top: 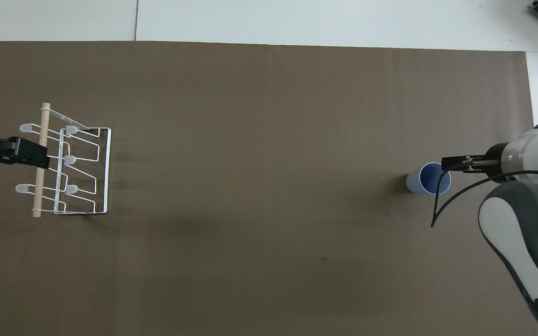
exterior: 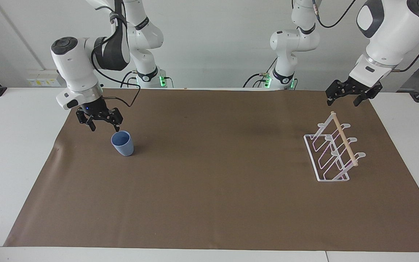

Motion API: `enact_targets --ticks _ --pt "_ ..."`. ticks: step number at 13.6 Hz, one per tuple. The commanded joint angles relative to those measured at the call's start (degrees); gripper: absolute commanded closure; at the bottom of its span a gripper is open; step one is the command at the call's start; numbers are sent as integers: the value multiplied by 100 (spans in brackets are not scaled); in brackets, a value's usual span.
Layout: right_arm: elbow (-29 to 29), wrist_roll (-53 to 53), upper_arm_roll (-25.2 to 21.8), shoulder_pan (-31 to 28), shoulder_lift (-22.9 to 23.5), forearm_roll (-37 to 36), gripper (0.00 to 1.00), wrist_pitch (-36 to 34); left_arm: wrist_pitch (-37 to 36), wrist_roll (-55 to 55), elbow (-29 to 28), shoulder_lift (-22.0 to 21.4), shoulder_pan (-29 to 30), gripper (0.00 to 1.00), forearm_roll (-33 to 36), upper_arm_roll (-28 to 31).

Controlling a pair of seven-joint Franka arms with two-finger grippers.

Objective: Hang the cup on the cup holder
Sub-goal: 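Reach the right gripper to the light blue cup and grasp its rim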

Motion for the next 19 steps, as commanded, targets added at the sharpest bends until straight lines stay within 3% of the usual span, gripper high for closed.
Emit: enact_targets --ticks 1,6,12,16,17,19 --pt "-130 -431 29 -154 253 34 0 458 127 -50 -220 -182 60 0 -79 -26" --pt "-297 -440 29 -137 412 34 0 626 127 -50 -211 -173 69 0 -79 -26" --pt "-851 -782 29 -137 263 34 0 757 127 -50 -211 -173 68 0 -79 -26" --pt "-860 -775 29 -154 280 34 0 995 127 -50 -211 -182 68 0 -79 -26" --pt "-860 -748 29 -154 280 34 4 995 127 -50 -219 -173 69 0 -79 -26" --pt "-852 -731 29 -163 289 34 31 978 127 -50 -219 -182 68 0 -79 -26"
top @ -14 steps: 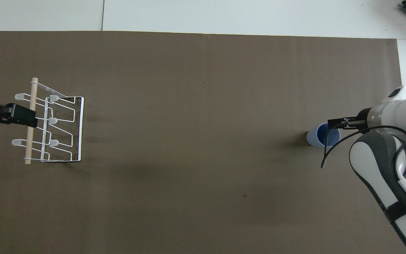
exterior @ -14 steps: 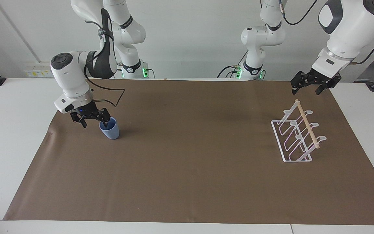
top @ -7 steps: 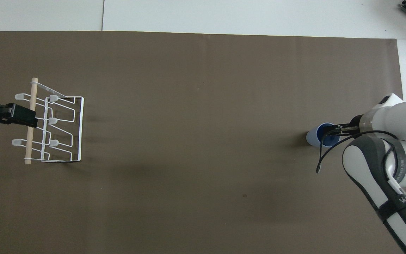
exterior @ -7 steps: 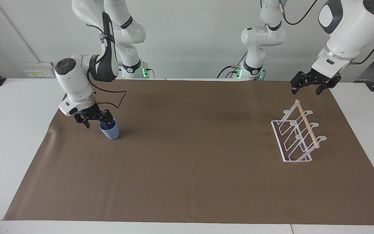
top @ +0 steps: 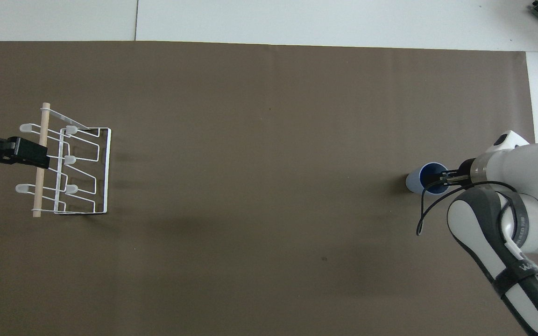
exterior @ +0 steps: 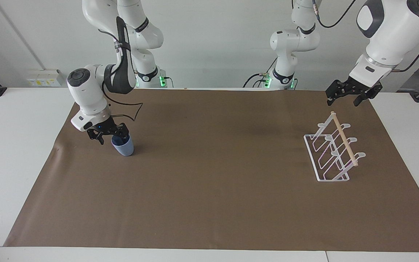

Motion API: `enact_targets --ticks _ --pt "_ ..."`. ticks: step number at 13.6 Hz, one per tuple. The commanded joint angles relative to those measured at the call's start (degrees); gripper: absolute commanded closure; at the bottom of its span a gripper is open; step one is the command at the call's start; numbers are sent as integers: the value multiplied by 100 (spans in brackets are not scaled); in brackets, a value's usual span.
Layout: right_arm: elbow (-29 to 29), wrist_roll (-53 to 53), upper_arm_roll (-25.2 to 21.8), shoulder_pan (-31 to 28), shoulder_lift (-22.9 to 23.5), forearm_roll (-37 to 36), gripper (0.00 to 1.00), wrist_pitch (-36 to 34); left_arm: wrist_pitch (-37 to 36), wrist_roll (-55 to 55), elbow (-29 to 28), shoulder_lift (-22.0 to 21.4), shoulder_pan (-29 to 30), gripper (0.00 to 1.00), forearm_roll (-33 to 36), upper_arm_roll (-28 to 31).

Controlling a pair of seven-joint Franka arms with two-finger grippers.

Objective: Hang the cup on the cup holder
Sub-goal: 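Lift the blue cup with the right gripper and carry it toward the rack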

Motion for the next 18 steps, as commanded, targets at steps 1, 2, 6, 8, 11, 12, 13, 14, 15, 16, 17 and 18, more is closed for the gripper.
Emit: enact_targets --ticks 1,2,6,8,11,12,13,14,15,16,17,18 --pt "-119 -76 28 -76 -129 34 45 101 127 -50 -211 -182 60 0 -79 -26" --pt "-119 -76 28 -76 -129 34 63 92 127 -50 -211 -173 60 0 -79 -26" --pt "-22 38 36 -58 -111 34 100 -22 127 -50 -219 -173 60 0 -79 -26" --pt "65 38 45 -23 -94 25 100 -22 127 -50 -211 -173 68 0 -79 -26" --pt "354 30 54 -23 -6 34 100 -258 127 -50 -219 -182 68 0 -79 -26" --pt "539 30 45 -23 55 34 100 -451 127 -50 -211 -182 60 0 -79 -26" --pt "793 30 54 -23 126 34 100 -714 127 -50 -211 -182 68 0 -79 -26" --pt "1126 38 71 -23 213 43 100 -1029 127 -50 -219 -182 60 0 -79 -26" --pt "1434 38 80 -6 266 43 100 -1320 127 -50 -219 -182 60 0 -79 -26" --pt "1637 38 106 3 284 43 100 -1549 127 -50 -211 -173 68 0 -79 -26" --pt "1787 38 133 12 276 43 100 -1743 127 -50 -211 -182 68 0 -79 -26" --pt "1963 38 255 3 258 52 100 -1988 127 -50 -219 -182 60 0 -79 -26"
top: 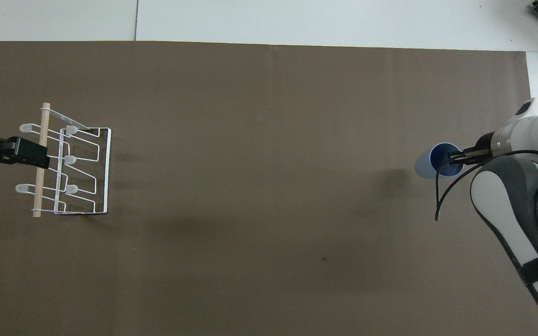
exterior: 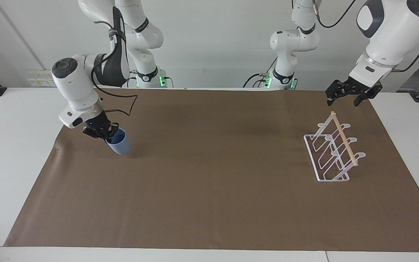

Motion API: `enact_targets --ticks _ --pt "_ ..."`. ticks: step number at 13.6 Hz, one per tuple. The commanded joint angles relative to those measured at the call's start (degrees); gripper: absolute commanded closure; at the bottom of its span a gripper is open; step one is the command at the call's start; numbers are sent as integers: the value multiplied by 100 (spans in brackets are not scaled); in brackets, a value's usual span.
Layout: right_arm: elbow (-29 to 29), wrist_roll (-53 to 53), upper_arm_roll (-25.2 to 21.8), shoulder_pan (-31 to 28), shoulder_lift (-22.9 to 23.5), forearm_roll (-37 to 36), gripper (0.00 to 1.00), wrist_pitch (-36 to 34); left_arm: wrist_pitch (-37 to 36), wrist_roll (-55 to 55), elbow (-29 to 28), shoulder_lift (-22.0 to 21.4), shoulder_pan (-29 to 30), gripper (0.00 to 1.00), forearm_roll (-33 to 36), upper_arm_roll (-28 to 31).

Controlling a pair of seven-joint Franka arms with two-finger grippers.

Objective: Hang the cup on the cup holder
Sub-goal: 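Lift the blue cup with the right gripper and carry it toward the rack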

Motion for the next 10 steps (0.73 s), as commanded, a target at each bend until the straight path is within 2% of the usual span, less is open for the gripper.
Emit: enact_targets --ticks 1,4,6,9,10 --pt "689 110 275 -26 132 33 100 -754 127 -50 -219 -173 60 0 -79 -26" --pt "1410 918 539 -35 132 33 100 -1573 127 -50 -219 -182 68 0 -79 -26" --pt "1605 911 715 -35 79 103 100 -1978 127 -50 -219 -182 68 0 -79 -26" --pt "1562 937 663 -78 9 2338 100 -2050 127 -50 -219 -182 60 0 -79 -26" --pt "1562 928 698 -61 0 2702 100 -2050 127 -50 -211 -182 68 0 -79 -26"
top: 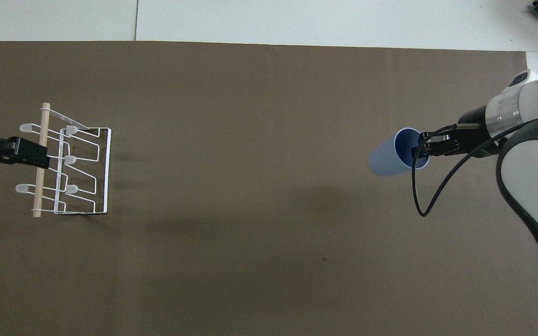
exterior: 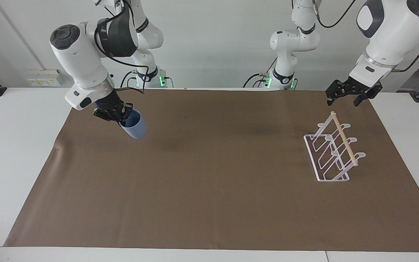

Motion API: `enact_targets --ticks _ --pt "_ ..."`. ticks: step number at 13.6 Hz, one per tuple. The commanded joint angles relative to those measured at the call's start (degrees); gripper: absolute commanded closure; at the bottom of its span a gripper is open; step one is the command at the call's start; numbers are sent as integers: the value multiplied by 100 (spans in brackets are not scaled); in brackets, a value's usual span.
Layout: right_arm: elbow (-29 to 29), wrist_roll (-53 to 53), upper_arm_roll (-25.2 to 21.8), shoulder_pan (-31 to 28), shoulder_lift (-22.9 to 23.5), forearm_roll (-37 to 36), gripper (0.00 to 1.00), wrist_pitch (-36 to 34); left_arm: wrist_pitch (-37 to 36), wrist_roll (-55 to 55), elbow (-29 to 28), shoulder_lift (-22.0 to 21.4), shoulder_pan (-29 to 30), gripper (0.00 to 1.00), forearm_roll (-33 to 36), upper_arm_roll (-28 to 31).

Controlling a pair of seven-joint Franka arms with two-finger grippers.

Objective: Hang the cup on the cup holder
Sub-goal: 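Lift the blue cup with the right gripper and carry it toward the rack, then carry the cup toward the left gripper while the left gripper opens nearby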

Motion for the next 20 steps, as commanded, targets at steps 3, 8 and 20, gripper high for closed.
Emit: enact_targets --ticks 3,8,20 --pt "79 -26 504 -13 -22 1144 100 -16 127 -32 -211 -182 60 0 -79 -35" --pt "70 -325 1436 -22 -22 2364 100 650 56 -67 -316 -234 -108 0 -114 -88" --pt "-238 1959 3239 -13 -39 3158 100 3025 487 -5636 -1290 -708 657 0 -4743 -35"
